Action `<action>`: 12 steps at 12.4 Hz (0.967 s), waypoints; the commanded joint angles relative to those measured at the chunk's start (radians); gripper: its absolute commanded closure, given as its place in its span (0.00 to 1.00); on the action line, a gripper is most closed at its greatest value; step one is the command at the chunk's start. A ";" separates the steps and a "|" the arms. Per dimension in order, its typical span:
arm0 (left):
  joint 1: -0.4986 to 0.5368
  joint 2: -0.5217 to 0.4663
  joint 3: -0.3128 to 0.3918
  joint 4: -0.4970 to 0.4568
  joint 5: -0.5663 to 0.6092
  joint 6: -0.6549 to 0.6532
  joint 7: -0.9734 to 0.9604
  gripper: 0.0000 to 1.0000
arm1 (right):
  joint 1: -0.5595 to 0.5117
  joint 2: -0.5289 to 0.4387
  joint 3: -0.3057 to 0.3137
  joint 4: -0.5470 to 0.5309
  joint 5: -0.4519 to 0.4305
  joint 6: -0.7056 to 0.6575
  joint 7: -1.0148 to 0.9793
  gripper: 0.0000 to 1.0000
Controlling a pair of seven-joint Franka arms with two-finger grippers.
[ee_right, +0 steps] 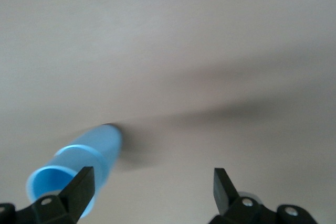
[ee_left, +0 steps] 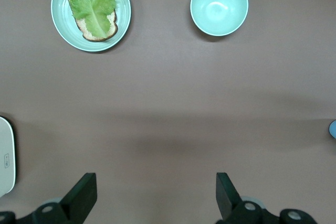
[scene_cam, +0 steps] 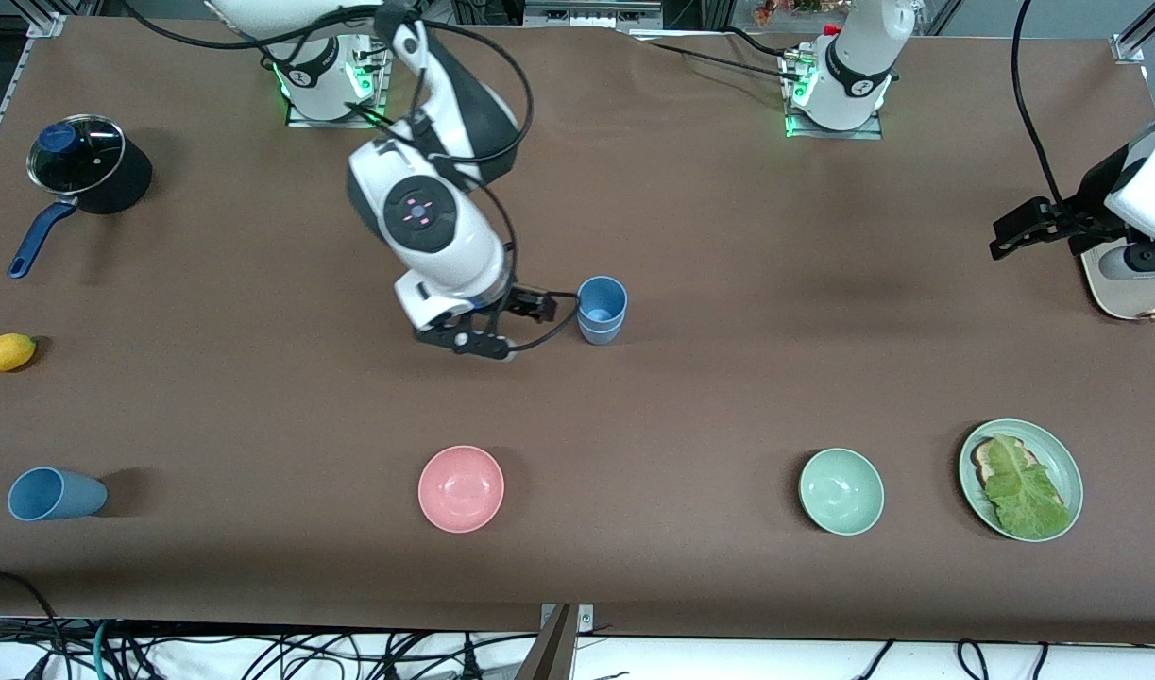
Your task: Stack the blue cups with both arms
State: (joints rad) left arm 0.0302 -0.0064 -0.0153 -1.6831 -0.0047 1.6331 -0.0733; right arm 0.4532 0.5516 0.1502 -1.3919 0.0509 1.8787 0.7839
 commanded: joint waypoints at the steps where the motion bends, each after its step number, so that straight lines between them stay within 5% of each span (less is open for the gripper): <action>1: 0.000 -0.004 -0.002 0.009 0.012 -0.015 0.013 0.00 | -0.004 -0.030 -0.082 -0.006 -0.011 -0.101 -0.115 0.00; 8: 0.000 -0.003 -0.002 0.011 0.014 -0.015 0.016 0.00 | -0.016 -0.044 -0.308 -0.013 -0.003 -0.162 -0.400 0.00; 12: 0.000 -0.004 -0.003 0.009 0.014 -0.015 0.018 0.00 | -0.183 -0.175 -0.301 -0.160 -0.006 -0.144 -0.521 0.00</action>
State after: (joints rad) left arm 0.0301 -0.0064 -0.0161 -1.6828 -0.0047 1.6330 -0.0732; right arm 0.3486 0.4810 -0.1701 -1.4405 0.0493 1.7334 0.3352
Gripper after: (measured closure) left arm 0.000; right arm 0.000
